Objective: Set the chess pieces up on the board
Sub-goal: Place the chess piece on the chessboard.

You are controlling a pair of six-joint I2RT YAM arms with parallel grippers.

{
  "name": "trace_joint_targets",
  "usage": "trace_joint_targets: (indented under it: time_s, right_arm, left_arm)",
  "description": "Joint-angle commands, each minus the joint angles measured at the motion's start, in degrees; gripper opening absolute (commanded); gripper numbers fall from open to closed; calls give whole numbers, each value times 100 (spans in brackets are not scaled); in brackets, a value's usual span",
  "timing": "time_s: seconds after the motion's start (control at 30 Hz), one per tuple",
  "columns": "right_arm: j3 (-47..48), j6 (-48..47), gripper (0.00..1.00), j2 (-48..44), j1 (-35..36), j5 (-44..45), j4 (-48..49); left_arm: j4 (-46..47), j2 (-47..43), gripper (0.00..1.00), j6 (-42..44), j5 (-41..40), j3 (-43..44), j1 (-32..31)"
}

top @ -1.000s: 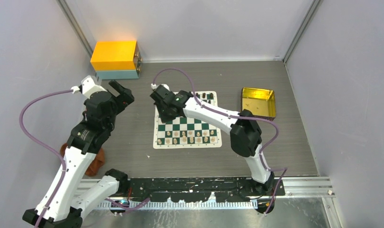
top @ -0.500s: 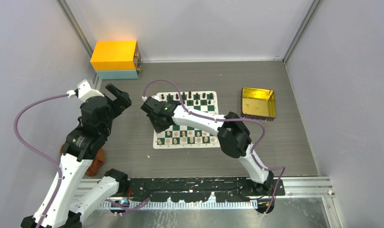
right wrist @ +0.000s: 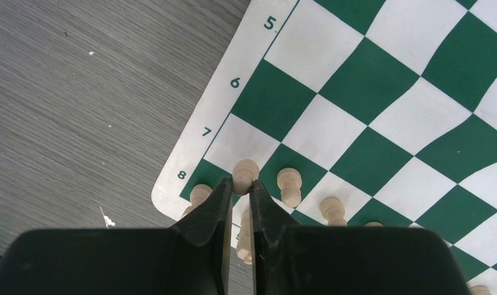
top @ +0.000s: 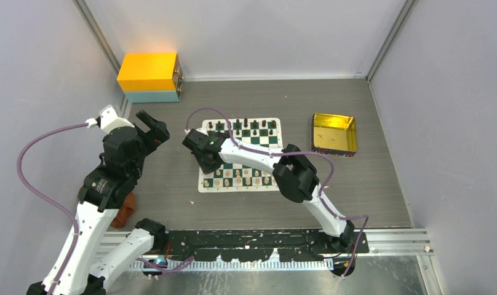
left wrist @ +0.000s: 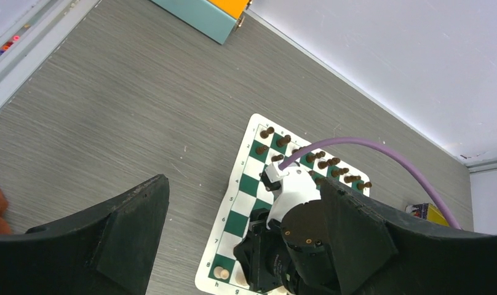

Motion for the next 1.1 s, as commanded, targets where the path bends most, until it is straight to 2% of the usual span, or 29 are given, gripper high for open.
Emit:
trace_joint_targets:
  time_s: [0.0,1.07]
  right_arm:
    - [343,-95,1,49,17,56,145]
    - [-334,-8,1,-45,18,-130,754]
  left_arm:
    - [74,-84,93,87,36,-35,-28]
    - [39,-14,92,91,97,-84,-28]
